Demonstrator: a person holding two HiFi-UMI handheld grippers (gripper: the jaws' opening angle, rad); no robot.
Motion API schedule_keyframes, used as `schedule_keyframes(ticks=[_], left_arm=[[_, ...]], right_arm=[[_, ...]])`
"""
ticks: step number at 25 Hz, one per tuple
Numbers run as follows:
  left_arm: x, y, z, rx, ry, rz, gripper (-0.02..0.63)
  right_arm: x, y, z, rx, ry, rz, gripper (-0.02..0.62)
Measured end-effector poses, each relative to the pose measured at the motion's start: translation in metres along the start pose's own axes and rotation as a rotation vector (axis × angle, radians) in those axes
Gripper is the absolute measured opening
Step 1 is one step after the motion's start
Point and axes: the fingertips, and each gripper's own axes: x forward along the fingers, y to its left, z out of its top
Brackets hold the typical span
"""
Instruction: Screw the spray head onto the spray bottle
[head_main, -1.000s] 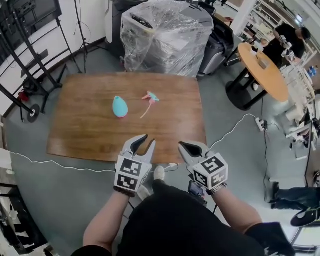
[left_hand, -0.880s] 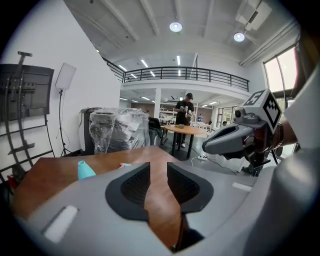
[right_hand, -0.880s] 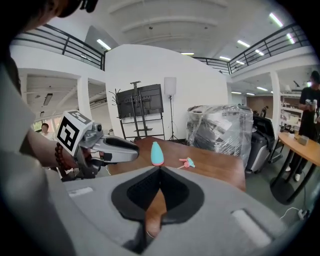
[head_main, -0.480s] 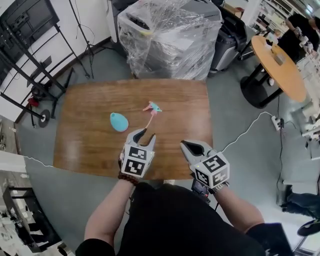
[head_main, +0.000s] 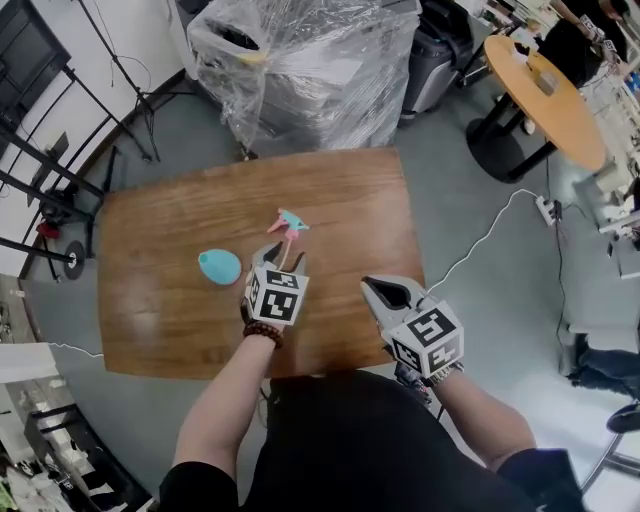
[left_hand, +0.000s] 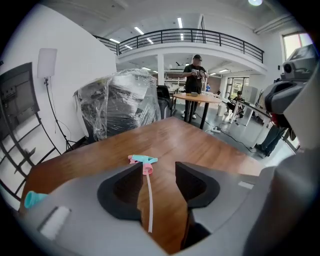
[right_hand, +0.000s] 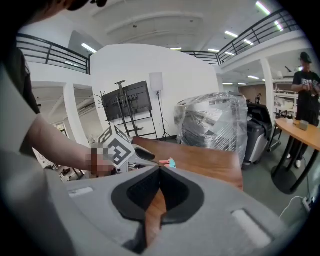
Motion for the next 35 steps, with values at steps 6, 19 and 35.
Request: schedule_keyframes(ticks=[6, 19, 35], left_arm=[[0.051, 0.016, -0.011, -0.035, 0.058, -0.018, 0.242], [0.095, 0.023, -0.031, -0.087, 0.132, -0.01, 0.205], [0.009, -0.008, -0.002, -0.12, -0.019, -0.268, 0.15]], right_arm=[[0.007, -0.002, -0.004, 0.011, 0.059, -0.038, -0.008], [-0.001, -0.01, -0.015, 0.019, 0.116, -0.1, -0.008], [0.003, 0.009, 0.014, -0.108, 0.069, -0.051, -0.008]])
